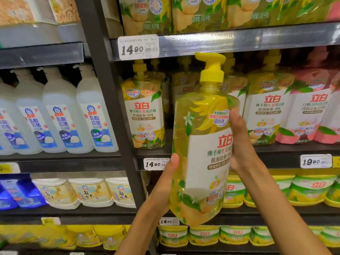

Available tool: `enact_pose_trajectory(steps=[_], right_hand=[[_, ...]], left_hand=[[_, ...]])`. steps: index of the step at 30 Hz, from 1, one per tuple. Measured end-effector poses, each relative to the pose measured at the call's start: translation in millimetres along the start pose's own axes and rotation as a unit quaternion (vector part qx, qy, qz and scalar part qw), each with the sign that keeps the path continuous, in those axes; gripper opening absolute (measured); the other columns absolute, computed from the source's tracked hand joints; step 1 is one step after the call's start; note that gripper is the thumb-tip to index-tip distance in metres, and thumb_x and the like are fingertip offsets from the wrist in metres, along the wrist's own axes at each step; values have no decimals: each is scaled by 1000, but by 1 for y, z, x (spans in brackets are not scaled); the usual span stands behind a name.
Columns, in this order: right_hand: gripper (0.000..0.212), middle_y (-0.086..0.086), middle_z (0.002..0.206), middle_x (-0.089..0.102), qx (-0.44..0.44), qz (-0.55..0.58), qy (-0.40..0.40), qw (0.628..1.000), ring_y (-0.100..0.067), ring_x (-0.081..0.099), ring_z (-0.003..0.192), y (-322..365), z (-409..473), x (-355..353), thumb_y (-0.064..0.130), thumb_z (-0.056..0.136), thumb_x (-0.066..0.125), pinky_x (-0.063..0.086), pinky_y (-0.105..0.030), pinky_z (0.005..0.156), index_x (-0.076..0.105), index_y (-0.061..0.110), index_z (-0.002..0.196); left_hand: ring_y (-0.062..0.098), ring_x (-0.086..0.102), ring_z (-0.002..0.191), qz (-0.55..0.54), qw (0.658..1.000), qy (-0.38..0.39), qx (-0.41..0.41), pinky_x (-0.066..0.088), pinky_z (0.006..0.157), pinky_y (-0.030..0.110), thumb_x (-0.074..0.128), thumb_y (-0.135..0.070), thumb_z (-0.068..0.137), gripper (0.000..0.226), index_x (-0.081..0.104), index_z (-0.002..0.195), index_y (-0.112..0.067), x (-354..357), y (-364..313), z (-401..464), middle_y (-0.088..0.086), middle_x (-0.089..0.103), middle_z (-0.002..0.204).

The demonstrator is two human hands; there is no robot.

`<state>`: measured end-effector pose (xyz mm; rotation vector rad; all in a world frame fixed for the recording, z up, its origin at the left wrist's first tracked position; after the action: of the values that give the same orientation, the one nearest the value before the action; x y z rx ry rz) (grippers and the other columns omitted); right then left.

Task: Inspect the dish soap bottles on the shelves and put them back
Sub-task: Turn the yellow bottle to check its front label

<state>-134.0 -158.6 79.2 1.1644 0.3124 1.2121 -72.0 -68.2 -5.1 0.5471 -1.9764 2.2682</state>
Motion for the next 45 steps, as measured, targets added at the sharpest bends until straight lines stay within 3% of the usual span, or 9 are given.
enact_pose_trajectory(steps=[4, 8, 13, 20, 29, 34, 37, 40, 45], right_hand=[[52, 3, 100, 76, -23, 42, -5, 999, -13, 72, 94, -3, -5, -11, 60, 62, 79, 59, -29, 76, 77, 25, 101], [93, -12, 100, 75, -21, -19, -98, 995, -27, 73, 92, 3, -9, -20, 52, 52, 89, 60, -38, 72, 56, 2, 122], [59, -9, 97, 76, 17, -103, -126, 987, -25, 75, 88, 2, -9, -13, 44, 70, 79, 61, -36, 69, 60, 12, 116], [39, -5, 93, 77, 116, -169, -115, 972, -21, 75, 87, -15, -3, -23, 49, 88, 63, 61, -32, 65, 68, 17, 111], [72, -11, 114, 71, 59, -177, -130, 974, -24, 72, 98, -2, 41, -25, 57, 84, 61, 58, -49, 86, 43, 16, 140], [83, -14, 129, 62, 4, -188, -161, 969, -24, 68, 108, 6, 68, -25, 63, 82, 61, 58, -43, 86, 38, 12, 144], [95, -13, 138, 54, -35, -229, -177, 956, -26, 59, 121, 11, 74, -21, 75, 73, 59, 51, -49, 98, 40, 13, 142], [74, -11, 122, 63, -89, -252, -178, 947, -24, 65, 110, 12, 75, -18, 71, 79, 57, 53, -51, 92, 50, 14, 125], [93, -16, 138, 52, -121, -279, -205, 930, -27, 53, 126, -2, 75, -26, 69, 80, 53, 47, -51, 102, 34, 5, 144]], left_hand=[[-2, 63, 107, 110, 994, -6, 3, 50, 83, 14, 57, -85, 59, 54, 67, 103, -54, -10, -5, 0, -23, 69, 110], [5, 62, 112, 163, 982, -47, 87, 52, 88, 23, 61, -76, 66, 73, 54, 126, -34, -13, -20, -2, -14, 67, 120], [2, 68, 97, 175, 976, -102, 81, 52, 72, 13, 76, -33, 71, 58, 52, 122, -19, -4, -8, -1, -7, 71, 108], [13, 70, 99, 100, 989, -106, 35, 57, 83, 24, 66, -46, 73, 49, 62, 117, -25, -8, 8, -3, -3, 74, 107], [16, 69, 101, 128, 976, -158, 76, 57, 86, 34, 70, -46, 67, 60, 59, 120, -22, -27, -20, 31, -1, 72, 111], [16, 71, 98, 149, 968, -175, 98, 58, 83, 36, 74, -52, 61, 68, 59, 120, -22, -42, -43, 57, 1, 72, 111], [13, 69, 100, 193, 958, -179, 115, 57, 85, 33, 76, -51, 70, 61, 57, 121, -24, -53, -52, 69, -2, 72, 112], [9, 68, 101, 237, 946, -178, 129, 56, 84, 27, 70, -49, 69, 62, 55, 123, -24, -61, -53, 77, -7, 71, 111], [-1, 68, 93, 242, 934, -199, 174, 52, 68, 10, 77, -37, 73, 44, 56, 111, -29, -71, -43, 82, -22, 73, 94]])
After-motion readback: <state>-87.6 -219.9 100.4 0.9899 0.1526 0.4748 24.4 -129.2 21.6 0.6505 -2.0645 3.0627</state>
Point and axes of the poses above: each hand's wrist, its own z-axis towards the middle knuckle, its own x-axis out of the palm, y = z × x, the point moved 8 cm from there along z, towards the middle knuckle
